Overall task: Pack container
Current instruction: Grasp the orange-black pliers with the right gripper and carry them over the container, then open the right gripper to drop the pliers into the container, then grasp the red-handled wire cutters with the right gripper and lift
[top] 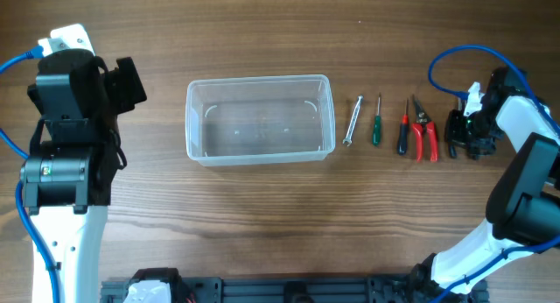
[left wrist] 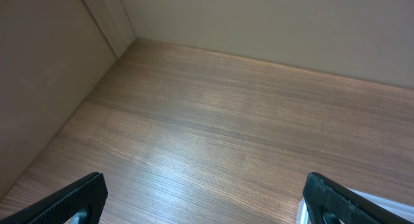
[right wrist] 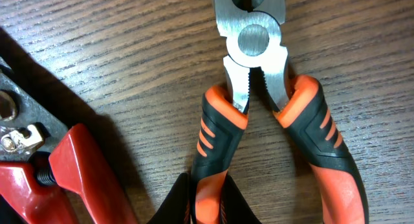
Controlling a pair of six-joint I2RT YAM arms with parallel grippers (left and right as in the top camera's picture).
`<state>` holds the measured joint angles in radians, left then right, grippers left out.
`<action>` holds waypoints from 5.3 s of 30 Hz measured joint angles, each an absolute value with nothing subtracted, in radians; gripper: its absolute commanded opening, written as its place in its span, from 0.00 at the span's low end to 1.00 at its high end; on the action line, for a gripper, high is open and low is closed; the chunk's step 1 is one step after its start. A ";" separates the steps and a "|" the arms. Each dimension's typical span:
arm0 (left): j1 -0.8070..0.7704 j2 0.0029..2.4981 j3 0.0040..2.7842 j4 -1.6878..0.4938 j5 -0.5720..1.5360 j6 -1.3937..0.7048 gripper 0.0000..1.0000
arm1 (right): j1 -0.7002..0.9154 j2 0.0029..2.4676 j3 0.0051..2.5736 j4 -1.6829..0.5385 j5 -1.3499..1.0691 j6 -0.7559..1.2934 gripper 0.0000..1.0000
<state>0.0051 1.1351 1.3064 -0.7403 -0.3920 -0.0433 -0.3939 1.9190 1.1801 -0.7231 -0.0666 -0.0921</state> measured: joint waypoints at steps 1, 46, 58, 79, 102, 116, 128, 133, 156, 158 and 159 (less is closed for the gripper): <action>0.005 1.135 1.306 -0.740 -0.392 -0.043 1.00 | -0.394 1.923 1.192 -0.746 -0.067 -0.082 0.04; 0.006 1.135 1.306 -0.740 -0.393 -0.043 1.00 | 0.677 2.312 1.932 -0.903 -0.139 -0.870 0.04; 0.006 1.135 1.306 -0.740 -0.393 -0.043 1.00 | 0.665 2.312 1.932 -0.880 -0.130 -0.877 0.18; 0.006 1.135 1.306 -0.740 -0.393 -0.043 1.00 | 0.411 1.699 1.947 -0.997 0.072 -0.179 0.72; 0.006 1.135 1.306 -0.740 -0.393 -0.043 1.00 | -0.136 1.847 1.296 -1.026 0.031 -0.006 0.63; 0.006 1.135 1.306 -0.740 -0.393 -0.043 1.00 | -0.136 1.848 1.161 -0.862 -0.004 -0.023 0.41; 0.006 1.135 1.306 -0.740 -0.393 -0.043 1.00 | -0.136 1.848 1.106 -0.758 -0.008 0.007 0.24; 0.006 1.135 1.306 -0.740 -0.393 -0.043 1.00 | -0.136 1.848 1.106 -0.730 -0.010 0.033 0.09; 0.006 1.135 1.306 -0.740 -0.393 -0.043 1.00 | -0.134 1.808 1.320 -0.958 -0.027 0.041 0.04; 0.006 1.135 1.306 -0.741 -0.393 -0.043 1.00 | -0.120 1.718 1.420 -0.997 -0.054 0.041 0.04; 0.006 1.135 1.306 -0.740 -0.393 -0.043 1.00 | -0.103 1.666 1.470 -1.006 -0.078 0.036 0.04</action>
